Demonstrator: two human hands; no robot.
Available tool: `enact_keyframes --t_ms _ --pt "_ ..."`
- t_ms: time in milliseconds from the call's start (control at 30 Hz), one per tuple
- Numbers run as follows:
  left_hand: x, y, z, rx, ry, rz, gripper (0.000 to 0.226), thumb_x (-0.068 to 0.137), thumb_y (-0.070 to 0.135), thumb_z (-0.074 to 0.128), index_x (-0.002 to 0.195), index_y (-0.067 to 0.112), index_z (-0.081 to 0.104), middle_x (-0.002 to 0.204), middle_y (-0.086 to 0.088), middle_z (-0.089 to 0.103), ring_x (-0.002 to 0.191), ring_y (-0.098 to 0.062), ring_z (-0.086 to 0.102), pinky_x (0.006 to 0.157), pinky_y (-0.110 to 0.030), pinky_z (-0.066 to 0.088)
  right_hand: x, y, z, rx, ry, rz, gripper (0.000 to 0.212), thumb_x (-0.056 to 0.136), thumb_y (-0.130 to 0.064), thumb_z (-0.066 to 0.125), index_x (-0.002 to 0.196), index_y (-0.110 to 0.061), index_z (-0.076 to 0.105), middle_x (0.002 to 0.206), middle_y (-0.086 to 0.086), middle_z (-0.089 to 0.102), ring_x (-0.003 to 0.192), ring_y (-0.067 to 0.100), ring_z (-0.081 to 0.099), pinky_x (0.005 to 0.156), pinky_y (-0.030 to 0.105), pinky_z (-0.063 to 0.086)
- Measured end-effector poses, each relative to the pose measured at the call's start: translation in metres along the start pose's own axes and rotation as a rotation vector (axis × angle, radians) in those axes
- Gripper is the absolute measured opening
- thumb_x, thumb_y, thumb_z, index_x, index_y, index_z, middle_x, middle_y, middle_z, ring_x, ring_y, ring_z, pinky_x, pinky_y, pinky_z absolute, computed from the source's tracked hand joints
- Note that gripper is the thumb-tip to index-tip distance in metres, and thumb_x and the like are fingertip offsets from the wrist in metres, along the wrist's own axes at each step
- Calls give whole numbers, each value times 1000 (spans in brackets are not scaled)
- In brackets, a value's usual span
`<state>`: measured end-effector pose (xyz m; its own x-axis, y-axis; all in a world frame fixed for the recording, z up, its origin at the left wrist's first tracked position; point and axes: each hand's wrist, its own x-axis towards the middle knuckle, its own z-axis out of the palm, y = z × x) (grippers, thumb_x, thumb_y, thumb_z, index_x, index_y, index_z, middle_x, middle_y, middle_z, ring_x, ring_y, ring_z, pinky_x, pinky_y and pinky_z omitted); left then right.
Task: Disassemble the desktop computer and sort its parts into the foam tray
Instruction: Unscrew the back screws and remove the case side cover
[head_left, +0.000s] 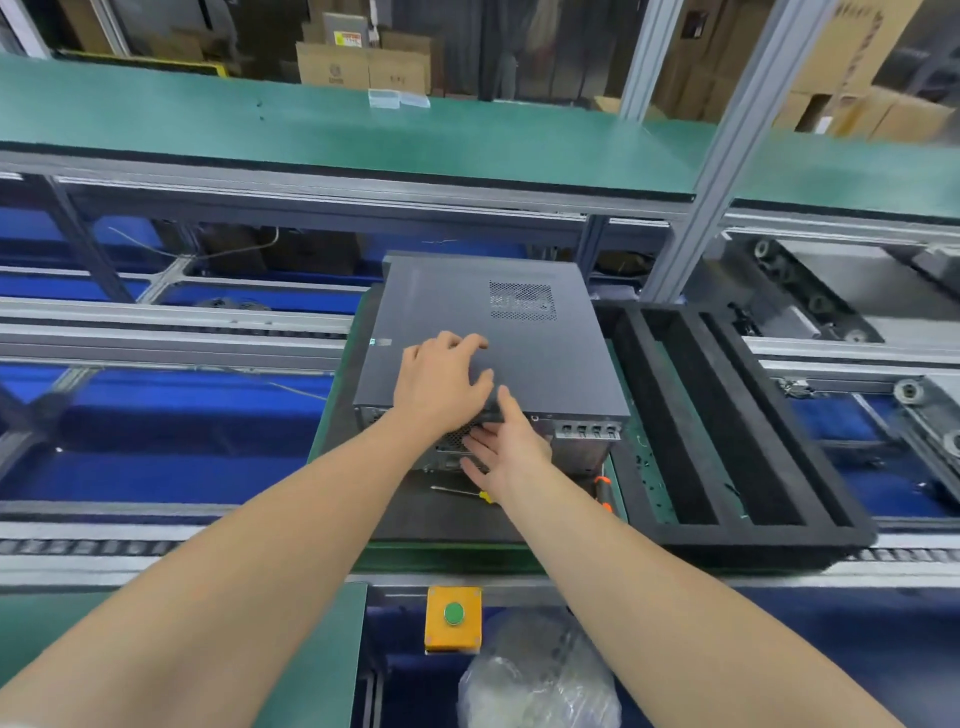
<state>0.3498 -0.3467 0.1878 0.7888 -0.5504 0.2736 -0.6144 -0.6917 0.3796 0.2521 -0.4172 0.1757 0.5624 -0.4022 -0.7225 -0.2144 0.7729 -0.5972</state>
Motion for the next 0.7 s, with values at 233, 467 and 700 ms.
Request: enact_keyframes --t_ms 233,467,700 --pt "18 -8 22 190 -130 -40 58 100 62 25 156 48 27 168 -9 24 156 -35 13 122 -60 9 15 7 16 44 154 -83 59 77 -56 86 99 -3 73 96 13 77 82 28 76 72 46 56" --pt "31 -16 31 240 -226 -91 63 93 73 13 154 59 6 172 -5 6 155 -46 0 115 -73 1 27 18 25 88 301 -176 49 72 -55 89 72 -9 74 63 3 74 54 17 66 52 30 51" --pt "42 -15 40 255 -237 -104 72 85 87 7 152 61 12 172 -5 5 154 -49 -2 110 -78 -5 33 26 24 221 254 -254 42 83 -39 85 69 -8 62 64 10 66 56 20 54 55 30 44"
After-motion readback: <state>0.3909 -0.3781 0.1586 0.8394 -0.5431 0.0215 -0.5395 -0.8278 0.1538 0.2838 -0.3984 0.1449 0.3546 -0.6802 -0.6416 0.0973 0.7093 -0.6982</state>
